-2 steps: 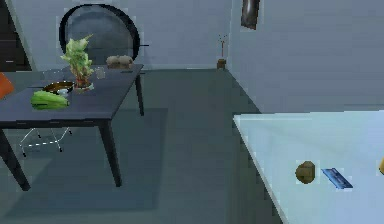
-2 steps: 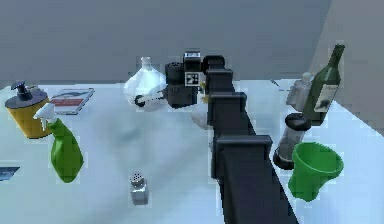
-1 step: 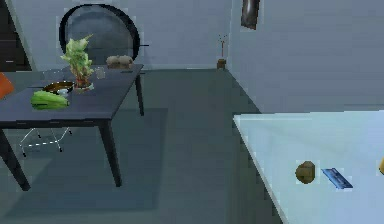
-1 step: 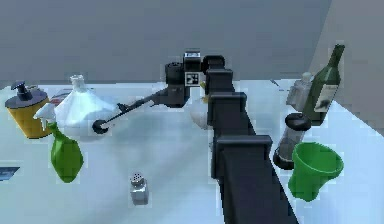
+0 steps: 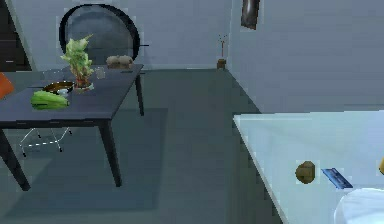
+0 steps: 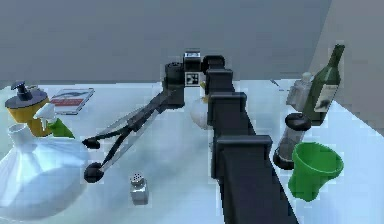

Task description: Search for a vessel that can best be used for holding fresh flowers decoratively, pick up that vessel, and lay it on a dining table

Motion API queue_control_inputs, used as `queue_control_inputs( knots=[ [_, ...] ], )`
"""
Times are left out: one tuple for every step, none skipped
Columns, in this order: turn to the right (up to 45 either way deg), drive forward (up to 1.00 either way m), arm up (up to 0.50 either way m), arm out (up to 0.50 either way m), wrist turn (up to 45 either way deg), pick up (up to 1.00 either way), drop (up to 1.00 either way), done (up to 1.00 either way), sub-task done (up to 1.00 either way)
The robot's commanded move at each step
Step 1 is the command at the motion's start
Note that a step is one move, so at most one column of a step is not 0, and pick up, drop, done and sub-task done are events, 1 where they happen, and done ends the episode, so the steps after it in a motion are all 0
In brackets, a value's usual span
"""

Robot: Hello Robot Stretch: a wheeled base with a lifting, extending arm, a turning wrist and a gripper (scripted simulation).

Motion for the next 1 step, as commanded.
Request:
queue_control_inputs(
  knots=[
    [0.0,0.0,0.0,0.0,-12.0,0.0,0.0,0.0,0.0]
  ],
)
